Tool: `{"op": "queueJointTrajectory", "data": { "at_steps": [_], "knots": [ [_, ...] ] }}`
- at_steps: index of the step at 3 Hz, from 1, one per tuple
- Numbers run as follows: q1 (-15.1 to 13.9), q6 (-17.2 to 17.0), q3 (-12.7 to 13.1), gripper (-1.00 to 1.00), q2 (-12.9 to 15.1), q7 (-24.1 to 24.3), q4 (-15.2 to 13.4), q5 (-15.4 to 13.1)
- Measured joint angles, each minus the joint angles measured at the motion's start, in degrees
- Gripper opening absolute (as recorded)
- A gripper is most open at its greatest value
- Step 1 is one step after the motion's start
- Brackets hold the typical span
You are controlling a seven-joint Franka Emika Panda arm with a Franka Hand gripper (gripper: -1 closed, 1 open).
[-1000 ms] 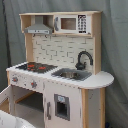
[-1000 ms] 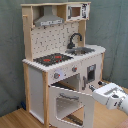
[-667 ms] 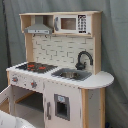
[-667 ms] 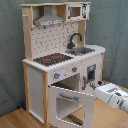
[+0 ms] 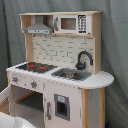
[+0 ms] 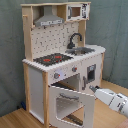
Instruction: Play with the kitchen
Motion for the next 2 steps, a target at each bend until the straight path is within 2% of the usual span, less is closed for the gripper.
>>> {"op": "queueJointTrajectory", "data": {
  "at_steps": [2],
  "knots": [
    [-4.8,2.4,3.1,1.00,-3.0,12.9,2.2,0.0]
  ]
}}
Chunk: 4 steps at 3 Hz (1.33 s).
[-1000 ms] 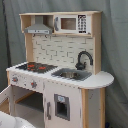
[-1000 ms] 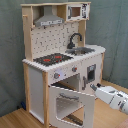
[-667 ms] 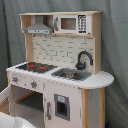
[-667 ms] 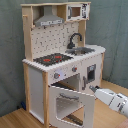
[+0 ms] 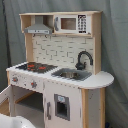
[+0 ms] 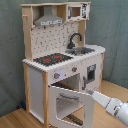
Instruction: Play with the kitchen
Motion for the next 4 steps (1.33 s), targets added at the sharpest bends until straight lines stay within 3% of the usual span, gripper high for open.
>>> {"op": "queueJointTrajectory", "data": {
  "at_steps": [2,4],
  "knots": [
    [-5.8,2.1,3.6,1.00,-3.2,13.1,3.3,0.1],
    [-10.6,1.6,7.8,1.00,-5.7,28.0,6.3,0.6]
  ]
}}
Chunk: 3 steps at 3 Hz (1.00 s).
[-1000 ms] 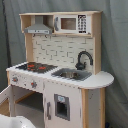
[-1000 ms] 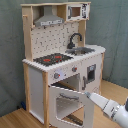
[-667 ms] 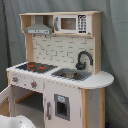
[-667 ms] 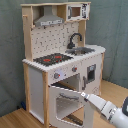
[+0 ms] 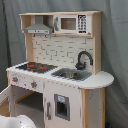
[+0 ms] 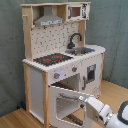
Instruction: Play with the kitchen
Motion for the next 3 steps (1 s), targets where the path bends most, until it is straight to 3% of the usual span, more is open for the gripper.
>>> {"op": "queueJointTrajectory", "data": {
  "at_steps": [3],
  "knots": [
    [-4.2,-1.3,5.7,1.00,-2.4,20.2,1.8,3.1]
  ]
}}
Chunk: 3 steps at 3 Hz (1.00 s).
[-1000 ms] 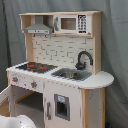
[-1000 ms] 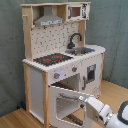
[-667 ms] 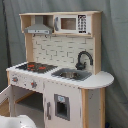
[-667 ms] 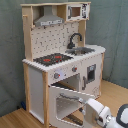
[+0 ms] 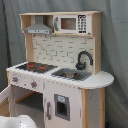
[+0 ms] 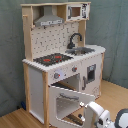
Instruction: Play with the kitchen
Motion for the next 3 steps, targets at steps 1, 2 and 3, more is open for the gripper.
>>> {"op": "queueJointTrajectory", "data": {
  "at_steps": [1,2,3],
  "knots": [
    [-1.2,0.0,1.4,1.00,-0.8,6.8,0.0,2.2],
    [-2.5,0.0,2.3,1.00,-1.4,11.9,0.0,4.4],
    [-4.4,0.2,3.2,1.00,-1.9,17.2,-0.4,6.6]
  ]
}}
